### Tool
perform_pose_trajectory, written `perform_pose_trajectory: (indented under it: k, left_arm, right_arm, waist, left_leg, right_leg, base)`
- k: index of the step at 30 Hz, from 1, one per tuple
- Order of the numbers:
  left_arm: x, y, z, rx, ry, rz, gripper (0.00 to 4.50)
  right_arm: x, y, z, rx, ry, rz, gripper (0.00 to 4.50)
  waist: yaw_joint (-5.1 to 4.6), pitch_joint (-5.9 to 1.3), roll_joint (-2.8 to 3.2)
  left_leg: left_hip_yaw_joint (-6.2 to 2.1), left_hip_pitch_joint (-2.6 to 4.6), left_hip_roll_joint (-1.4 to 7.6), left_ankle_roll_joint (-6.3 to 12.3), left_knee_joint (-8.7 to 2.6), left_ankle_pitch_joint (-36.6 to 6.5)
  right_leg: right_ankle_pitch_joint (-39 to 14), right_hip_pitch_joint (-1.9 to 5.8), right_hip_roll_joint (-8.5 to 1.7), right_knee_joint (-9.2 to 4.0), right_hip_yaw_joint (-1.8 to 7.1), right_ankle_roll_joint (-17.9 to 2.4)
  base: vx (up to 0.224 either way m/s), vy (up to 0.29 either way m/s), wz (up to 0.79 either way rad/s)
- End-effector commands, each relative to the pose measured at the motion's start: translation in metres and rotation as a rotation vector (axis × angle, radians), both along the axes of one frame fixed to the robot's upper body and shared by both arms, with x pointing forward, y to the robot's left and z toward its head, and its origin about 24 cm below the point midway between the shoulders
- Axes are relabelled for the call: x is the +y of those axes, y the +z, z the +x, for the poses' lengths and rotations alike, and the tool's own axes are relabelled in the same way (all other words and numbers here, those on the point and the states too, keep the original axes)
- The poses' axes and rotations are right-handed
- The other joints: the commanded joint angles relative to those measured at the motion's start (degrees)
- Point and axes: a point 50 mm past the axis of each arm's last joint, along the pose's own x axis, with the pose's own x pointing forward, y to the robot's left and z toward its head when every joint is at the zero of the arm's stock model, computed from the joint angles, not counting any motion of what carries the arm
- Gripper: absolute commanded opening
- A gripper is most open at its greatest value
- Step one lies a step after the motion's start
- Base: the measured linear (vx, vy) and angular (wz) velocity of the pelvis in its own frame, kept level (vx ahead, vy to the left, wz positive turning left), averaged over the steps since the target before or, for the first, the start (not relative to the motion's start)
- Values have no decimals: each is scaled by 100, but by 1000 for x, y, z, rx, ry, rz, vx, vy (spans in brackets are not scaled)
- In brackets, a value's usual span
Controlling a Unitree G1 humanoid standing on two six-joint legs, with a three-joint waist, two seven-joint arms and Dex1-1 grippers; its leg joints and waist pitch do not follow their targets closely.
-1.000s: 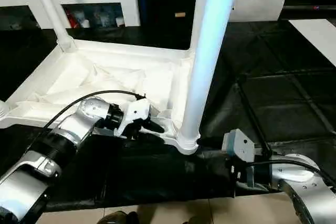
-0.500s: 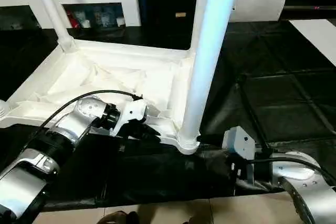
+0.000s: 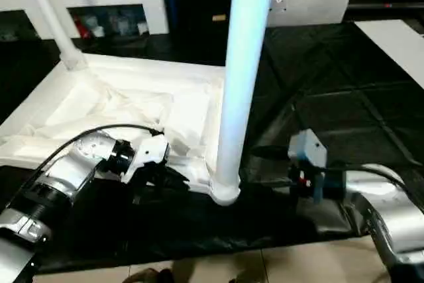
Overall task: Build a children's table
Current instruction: Rotate leg to tighten
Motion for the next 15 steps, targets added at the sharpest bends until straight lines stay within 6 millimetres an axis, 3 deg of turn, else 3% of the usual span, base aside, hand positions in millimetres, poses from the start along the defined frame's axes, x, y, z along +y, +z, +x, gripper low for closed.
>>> perform_pose_trajectory:
  k: [1, 2, 8, 9, 15]
  left_arm:
    - [1, -6, -5, 30, -19, 37, 0]
    - [1, -5, -6, 26, -20, 41, 0]
    - [6, -2, -5, 20, -22, 70, 0]
    - [6, -2, -5, 20, -25, 75, 0]
    - [7, 0, -7, 22, -38, 92, 0]
  right_arm:
    - [4, -3, 4, 29, 49, 2, 373]
    - [8, -3, 8, 42, 91, -1, 369]
    - [19, -3, 16, 77, 194, 3, 318]
    - [20, -3, 17, 80, 204, 1, 294]
    - [26, -7, 24, 106, 270, -11, 250]
  waist:
    - [49, -380, -101]
    - [50, -383, -124]
    - [102, -386, -115]
    - [103, -383, -117]
    - [88, -356, -120]
  left_leg:
    - [-236, 181, 518, 639, -399, -1021]
    - [-221, 184, 515, 650, -385, -989]
    - [-214, 164, 510, 796, -358, -659]
    - [-213, 158, 505, 802, -358, -674]
    - [-210, 165, 511, 710, -374, -814]
  right_leg:
    - [-14, 158, -366, -346, 118, -1795]
    - [54, 150, -367, -340, 119, -1817]
    - [456, 155, -367, -287, 118, -1828]
    - [437, 157, -369, -292, 116, -1828]
    - [115, 140, -362, -315, 120, -1831]
  base:
    - [0, 0, 0]
    - [0, 0, 0]
    - [0, 0, 0]
    - [0, 0, 0]
    - [0, 0, 0]
